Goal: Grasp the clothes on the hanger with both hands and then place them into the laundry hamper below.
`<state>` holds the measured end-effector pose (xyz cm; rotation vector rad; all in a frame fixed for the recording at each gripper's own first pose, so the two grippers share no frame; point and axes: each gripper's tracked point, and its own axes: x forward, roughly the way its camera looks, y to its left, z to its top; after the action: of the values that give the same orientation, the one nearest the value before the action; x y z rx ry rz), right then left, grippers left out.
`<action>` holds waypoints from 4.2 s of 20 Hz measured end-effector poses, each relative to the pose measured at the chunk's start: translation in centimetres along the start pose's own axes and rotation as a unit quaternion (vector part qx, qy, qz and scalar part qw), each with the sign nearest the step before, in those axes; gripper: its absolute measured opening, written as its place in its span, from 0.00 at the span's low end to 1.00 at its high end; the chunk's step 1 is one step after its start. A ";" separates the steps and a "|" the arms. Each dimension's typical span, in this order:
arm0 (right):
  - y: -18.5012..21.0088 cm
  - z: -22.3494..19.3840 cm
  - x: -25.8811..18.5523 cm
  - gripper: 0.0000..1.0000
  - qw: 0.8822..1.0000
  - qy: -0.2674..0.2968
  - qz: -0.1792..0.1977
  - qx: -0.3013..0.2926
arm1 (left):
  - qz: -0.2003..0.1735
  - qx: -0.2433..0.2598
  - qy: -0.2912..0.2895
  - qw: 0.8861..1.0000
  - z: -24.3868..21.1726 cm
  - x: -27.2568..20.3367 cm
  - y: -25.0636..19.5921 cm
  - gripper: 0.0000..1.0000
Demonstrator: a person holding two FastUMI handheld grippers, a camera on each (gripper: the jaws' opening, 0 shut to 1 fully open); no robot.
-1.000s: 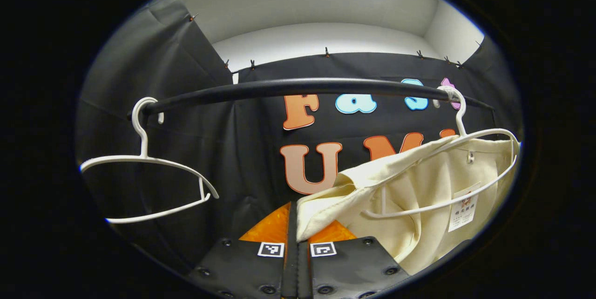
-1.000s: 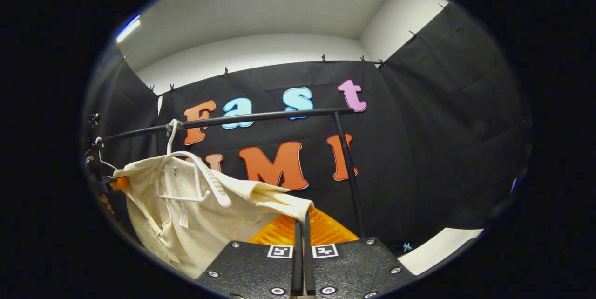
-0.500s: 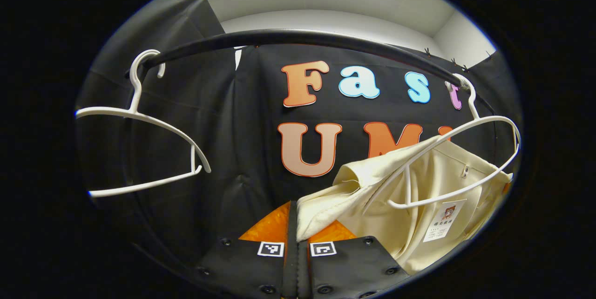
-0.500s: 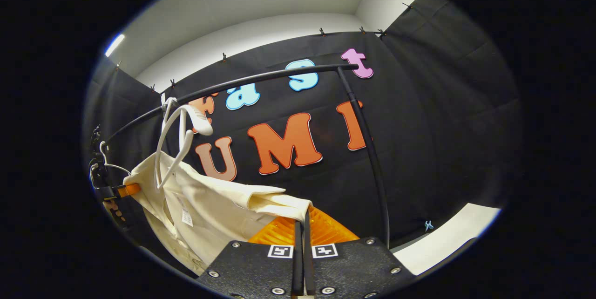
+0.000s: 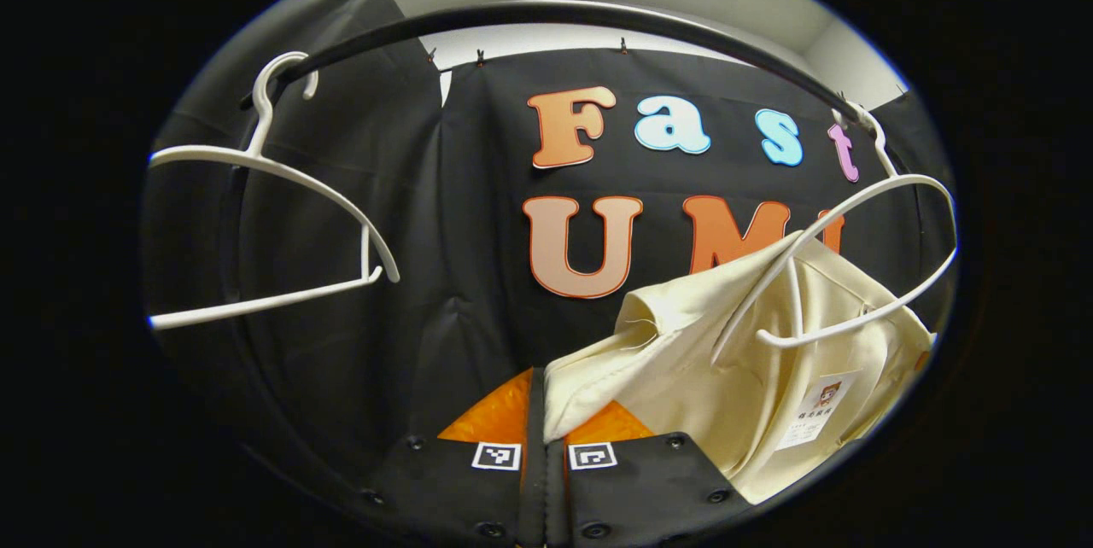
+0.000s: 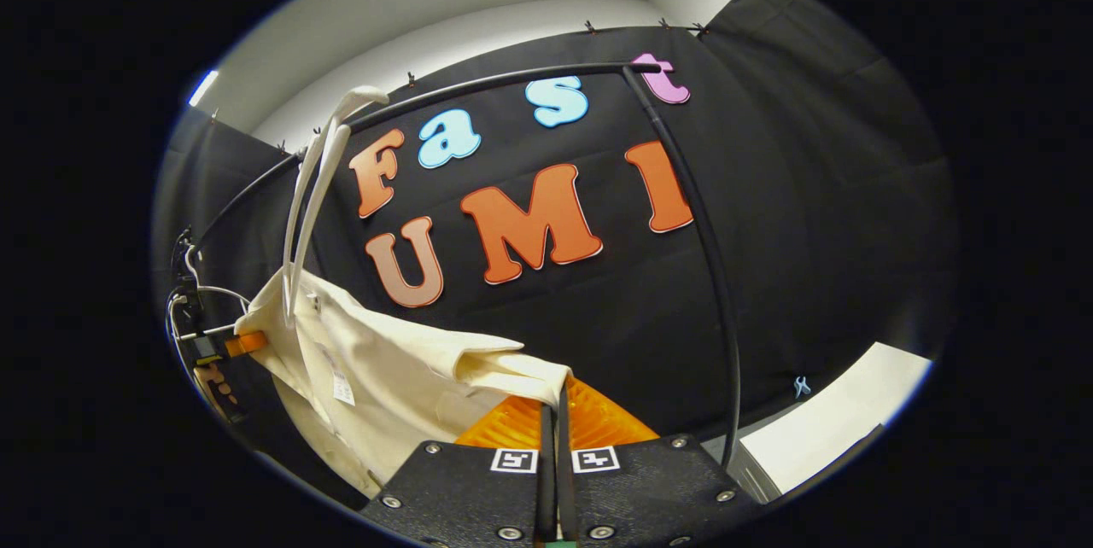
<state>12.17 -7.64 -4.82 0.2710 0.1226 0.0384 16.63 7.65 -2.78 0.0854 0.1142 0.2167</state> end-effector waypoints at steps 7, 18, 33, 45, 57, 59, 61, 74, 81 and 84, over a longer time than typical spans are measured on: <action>0.9 -5.1 1.1 0.00 0.999 0.049 0.001 0.003 | -0.005 -0.006 0.047 0.999 -5.4 -1.7 1.3 0.06; 3.7 -14.3 0.6 0.00 0.993 0.114 0.022 -0.015 | -0.086 0.010 0.091 0.992 -12.6 -4.9 -4.8 0.06; 3.9 -28.6 -0.5 0.00 0.985 0.172 0.033 0.011 | -0.107 0.030 0.191 0.975 -29.0 -9.3 -5.8 0.07; -1.3 -46.1 -2.0 0.01 0.954 0.297 -0.029 0.038 | -0.096 0.005 0.317 0.943 -44.1 -11.2 -5.1 0.09; -6.7 -57.9 -4.7 0.02 0.911 0.401 -0.097 0.027 | -0.099 0.004 0.462 0.882 -59.2 -15.7 -8.1 0.07; -7.0 -59.1 -5.2 0.03 0.903 0.417 -0.101 0.026 | -0.095 0.008 0.482 0.871 -61.0 -16.3 -8.1 0.07; -7.0 -60.3 -5.6 0.06 0.896 0.432 -0.103 0.024 | -0.090 0.008 0.501 0.861 -62.4 -17.2 -8.1 0.07; -7.1 -66.5 -8.7 0.29 0.846 0.519 -0.121 -0.004 | -0.110 0.021 0.571 0.813 -67.6 -20.5 -9.3 0.19; -7.3 -64.9 -8.4 0.72 0.855 0.503 -0.128 0.001 | -0.120 0.001 0.574 0.810 -67.6 -21.5 -10.6 0.46; -7.5 -63.9 -8.4 0.84 0.861 0.490 -0.139 0.005 | -0.130 -0.010 0.566 0.814 -66.3 -21.8 -11.3 0.75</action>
<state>-4.10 1.63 -66.93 0.2187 1.1818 -0.1167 -10.27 -3.32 -67.25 -0.0937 1.3189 -0.0341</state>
